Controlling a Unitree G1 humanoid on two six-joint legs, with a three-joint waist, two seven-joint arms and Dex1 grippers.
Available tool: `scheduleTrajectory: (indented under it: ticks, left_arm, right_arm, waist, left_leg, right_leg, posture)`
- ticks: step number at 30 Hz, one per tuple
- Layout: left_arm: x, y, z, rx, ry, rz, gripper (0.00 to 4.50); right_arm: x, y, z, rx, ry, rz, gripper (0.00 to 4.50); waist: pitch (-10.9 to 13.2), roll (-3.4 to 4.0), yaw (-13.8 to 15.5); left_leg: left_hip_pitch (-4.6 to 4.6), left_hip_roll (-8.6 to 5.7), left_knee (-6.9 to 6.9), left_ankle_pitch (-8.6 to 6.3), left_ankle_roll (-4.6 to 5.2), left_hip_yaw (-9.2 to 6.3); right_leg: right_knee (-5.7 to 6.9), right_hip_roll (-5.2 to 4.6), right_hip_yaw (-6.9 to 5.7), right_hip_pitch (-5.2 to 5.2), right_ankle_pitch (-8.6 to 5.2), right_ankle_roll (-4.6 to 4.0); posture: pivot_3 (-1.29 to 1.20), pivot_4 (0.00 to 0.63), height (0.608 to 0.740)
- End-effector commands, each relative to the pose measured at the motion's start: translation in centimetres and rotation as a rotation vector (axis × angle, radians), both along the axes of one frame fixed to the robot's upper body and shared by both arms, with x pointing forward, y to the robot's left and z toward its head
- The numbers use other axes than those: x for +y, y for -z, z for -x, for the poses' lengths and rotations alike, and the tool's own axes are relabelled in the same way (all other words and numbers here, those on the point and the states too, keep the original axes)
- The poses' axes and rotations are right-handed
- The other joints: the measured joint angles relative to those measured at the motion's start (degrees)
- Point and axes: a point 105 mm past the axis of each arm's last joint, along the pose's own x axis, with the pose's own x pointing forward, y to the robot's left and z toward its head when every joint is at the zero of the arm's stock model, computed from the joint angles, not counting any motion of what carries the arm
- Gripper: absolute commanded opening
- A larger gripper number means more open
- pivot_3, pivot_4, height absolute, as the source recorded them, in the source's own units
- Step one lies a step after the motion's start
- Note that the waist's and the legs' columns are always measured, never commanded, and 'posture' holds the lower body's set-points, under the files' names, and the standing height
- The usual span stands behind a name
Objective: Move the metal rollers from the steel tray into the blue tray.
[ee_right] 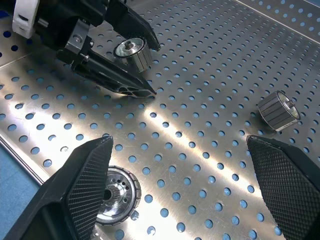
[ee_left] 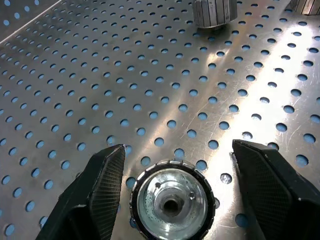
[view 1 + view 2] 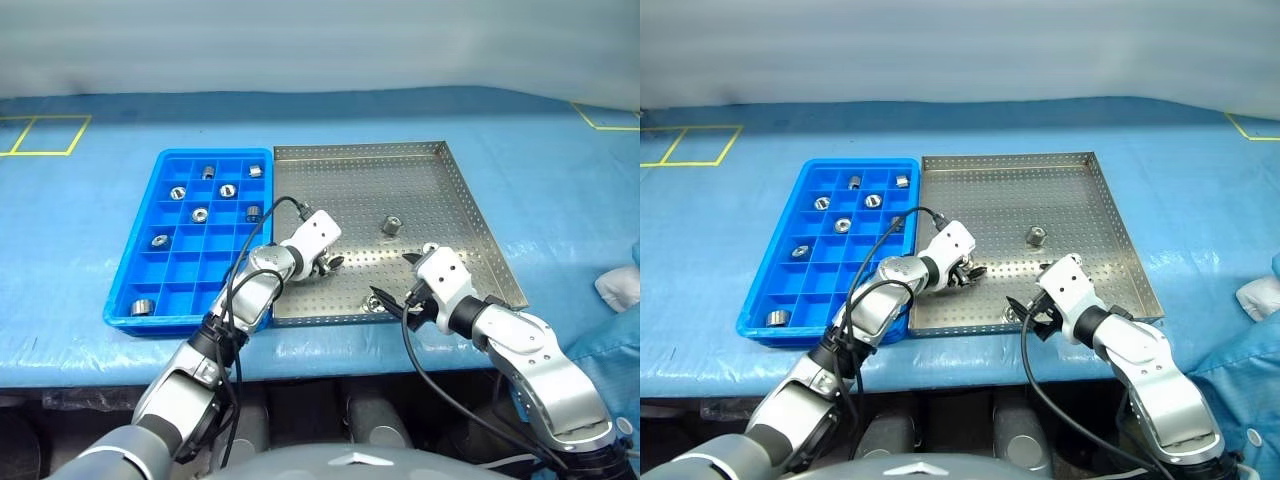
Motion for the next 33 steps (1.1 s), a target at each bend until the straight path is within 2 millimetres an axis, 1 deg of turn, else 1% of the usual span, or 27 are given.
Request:
scheduleTrajectory:
  ticks: [1, 2, 6, 7, 12, 14, 16, 18, 19, 21, 23, 25, 28, 30, 31, 33]
  left_arm:
    - [0.2, -0.4, -0.4, -0.006, -0.023, -0.005, 3.33]
    - [0.2, -0.4, -0.4, -0.002, -0.025, -0.005, 3.1]
    - [0.2, -0.4, -0.4, 0.004, -0.026, -0.002, 1.83]
    - [0.2, -0.4, -0.4, 0.005, -0.026, -0.001, 1.72]
    - [-0.2, -0.9, -0.2, 0.002, -0.008, 0.042, 1.72]
    - [-0.4, -1.5, -0.2, -0.011, -0.002, 0.079, 1.72]
    - [-0.7, -2.6, -0.1, -0.029, 0.013, 0.142, 1.72]
    - [-0.9, -4.3, 0.3, -0.041, 0.045, 0.235, 1.72]
    - [-0.9, -4.9, 0.5, -0.043, 0.055, 0.262, 1.72]
    - [0.0, -6.1, 0.9, -0.065, 0.06, 0.285, 1.72]
    - [1.0, -6.8, 1.4, -0.076, 0.054, 0.288, 1.72]
    - [2.3, -7.3, 1.9, -0.094, 0.035, 0.268, 1.72]
    - [4.5, -7.7, 2.4, -0.127, -0.027, 0.212, 1.72]
    - [6.4, -7.8, 2.6, -0.152, -0.106, 0.17, 1.72]
    - [7.8, -7.7, 2.8, -0.163, -0.17, 0.149, 1.72]
    - [9.9, -7.6, 3.0, -0.17, -0.278, 0.133, 1.72]
  right_arm:
    - [0.3, -1.2, -0.3, -0.056, -0.009, -0.006, 4.5]
    - [0.4, -1.2, -0.3, -0.057, -0.01, -0.006, 4.5]
    - [0.4, -1.2, -0.4, -0.062, -0.01, -0.003, 4.5]
    - [0.4, -1.3, -0.4, -0.062, -0.01, -0.003, 4.5]
    - [0.5, -1.3, -0.5, -0.064, -0.013, -0.005, 4.5]
    - [0.5, -1.2, -0.5, -0.063, -0.015, -0.007, 4.5]
    - [0.7, -1.2, -0.5, -0.061, -0.024, -0.013, 4.5]
    - [1.1, -1.2, -0.5, -0.055, -0.047, -0.032, 4.5]
    - [1.3, -1.2, -0.5, -0.053, -0.055, -0.039, 4.5]
    - [2.1, -1.2, -0.6, -0.048, -0.096, -0.057, 4.5]
    - [3.0, -1.3, -0.6, -0.047, -0.143, -0.069, 4.5]
    - [4.1, -1.5, -0.6, -0.047, -0.198, -0.085, 4.5]
    - [5.1, -1.6, -0.9, -0.049, -0.252, -0.092, 4.5]
    - [5.7, -1.8, -1.1, -0.051, -0.287, -0.1, 4.5]
    - [6.0, -1.8, -1.2, -0.051, -0.306, -0.104, 4.5]
    - [6.4, -1.8, -1.4, -0.051, -0.327, -0.108, 4.5]
  waist:
    - [0.0, 0.0, 0.0]
    - [0.0, 0.0, 0.0]
    - [0.0, 0.0, 0.0]
    - [0.0, 0.0, 0.0]
    - [0.0, 0.0, 0.1]
    - [0.0, 0.0, 0.1]
    - [0.0, 0.0, 0.1]
    - [0.0, 0.0, 0.1]
    - [0.0, 0.0, 0.1]
    - [0.0, 0.0, 0.2]
    - [0.0, 0.0, 0.2]
    - [0.0, 0.01, 0.2]
    - [0.0, 0.01, 0.8]
    - [0.0, 0.0, 1.4]
    - [0.0, -0.01, 1.8]
    - [0.0, -0.02, 2.3]
  left_leg:
    - [0.0, 0.0, 0.0, 0.0, 0.0, 0.0]
    - [0.0, 0.0, 0.0, 0.0, 0.0, 0.0]
    - [0.02, 0.0, 0.01, 0.0, 0.0, 0.0]
    - [0.02, 0.0, 0.01, 0.0, 0.0, 0.0]
    - [0.0, 0.0, 0.01, 0.0, 0.0, 0.0]
    - [0.01, 0.0, 0.01, 0.0, 0.0, 0.0]
    - [0.0, 0.0, 0.01, 0.0, 0.0, 0.0]
    - [-0.01, 0.0, 0.01, 0.0, 0.0, 0.0]
    - [-0.02, 0.0, 0.0, 0.0, 0.0, 0.01]
    - [-0.02, 0.0, 0.0, 0.0, 0.0, 0.0]
    - [0.0, 0.01, -0.03, 0.0, 0.0, 0.0]
    - [0.03, 0.03, -0.02, 0.0, 0.0, 0.0]
    - [0.06, 0.05, -0.03, 0.01, 0.01, -0.04]
    - [0.05, 0.05, -0.02, 0.01, 0.01, -0.05]
    - [0.03, 0.05, -0.01, 0.01, 0.01, -0.06]
    - [0.02, 0.04, -0.02, 0.01, 0.01, -0.06]
  right_leg:
    - [0.0, 0.0, 0.0, 0.0, 0.0, 0.0]
    - [0.0, 0.0, 0.0, 0.01, 0.0, 0.0]
    - [0.02, 0.0, 0.0, 0.01, 0.0, 0.01]
    - [0.02, 0.0, 0.0, 0.01, 0.0, 0.01]
    - [0.01, 0.0, 0.01, 0.01, 0.0, 0.01]
    - [0.01, 0.0, 0.0, 0.0, 0.0, 0.01]
    - [0.01, 0.0, 0.0, 0.0, 0.0, 0.01]
    - [0.01, 0.0, 0.0, 0.0, 0.0, 0.01]
    - [0.01, 0.0, 0.01, -0.02, 0.0, 0.01]
    - [0.01, 0.0, 0.01, -0.02, 0.01, 0.01]
    - [0.02, 0.0, 0.01, -0.02, 0.01, 0.0]
    - [0.05, 0.02, 0.01, -0.02, 0.01, 0.0]
    - [0.08, 0.06, -0.01, 0.01, 0.0, -0.01]
    - [0.07, 0.05, -0.01, 0.01, 0.0, -0.01]
    - [0.06, 0.05, -0.02, 0.01, 0.0, -0.01]
    - [0.02, 0.03, -0.03, 0.01, 0.0, -0.01]
  posture:
    - [-0.08, 0.15, 0.74]
    - [-0.08, 0.15, 0.74]
    - [-0.08, 0.15, 0.74]
    - [-0.08, 0.15, 0.74]
    - [-0.08, 0.15, 0.74]
    - [-0.08, 0.15, 0.74]
    - [-0.08, 0.15, 0.74]
    - [-0.07, 0.15, 0.74]
    - [-0.07, 0.15, 0.74]
    - [-0.05, 0.15, 0.74]
    - [-0.01, 0.15, 0.74]
    - [0.02, 0.15, 0.74]
    - [0.05, 0.15, 0.74]
    - [0.09, 0.15, 0.74]
    - [0.11, 0.15, 0.74]
    - [0.14, 0.15, 0.74]
